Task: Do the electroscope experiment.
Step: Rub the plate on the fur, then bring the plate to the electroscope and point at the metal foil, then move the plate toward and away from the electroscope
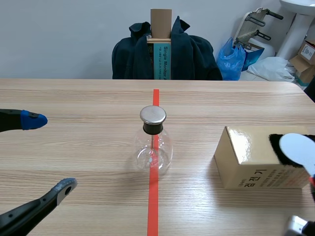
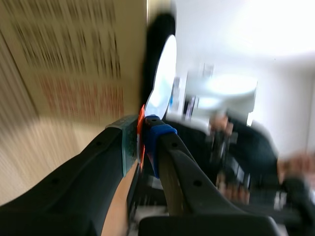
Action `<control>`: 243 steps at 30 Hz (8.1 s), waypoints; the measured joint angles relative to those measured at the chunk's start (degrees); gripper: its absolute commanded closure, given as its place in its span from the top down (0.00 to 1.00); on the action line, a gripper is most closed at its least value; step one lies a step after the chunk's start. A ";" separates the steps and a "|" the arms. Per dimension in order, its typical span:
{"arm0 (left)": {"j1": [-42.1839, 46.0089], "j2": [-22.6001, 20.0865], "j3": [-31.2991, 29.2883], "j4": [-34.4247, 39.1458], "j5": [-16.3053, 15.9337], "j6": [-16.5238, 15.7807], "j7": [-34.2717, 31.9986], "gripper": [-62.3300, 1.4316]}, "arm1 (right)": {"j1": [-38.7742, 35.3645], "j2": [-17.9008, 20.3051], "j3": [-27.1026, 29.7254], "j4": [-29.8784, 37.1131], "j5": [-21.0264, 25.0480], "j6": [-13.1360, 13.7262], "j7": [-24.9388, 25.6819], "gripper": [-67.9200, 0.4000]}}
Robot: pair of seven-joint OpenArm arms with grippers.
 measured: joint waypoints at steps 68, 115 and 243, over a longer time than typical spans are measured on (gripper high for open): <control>0.00 0.00 0.00 0.00 0.00 0.00 0.00 1.00 | 0.46 6.56 8.17 17.99 10.95 0.35 0.20 0.02; -2.99 0.42 0.26 -1.92 0.00 -0.70 8.13 0.07 | 28.92 15.52 11.04 33.70 35.65 12.24 3.21 0.02; -48.54 24.11 35.19 -51.69 5.62 -1.55 -2.60 0.07 | 19.39 0.31 -28.04 12.31 -7.80 18.16 12.31 0.02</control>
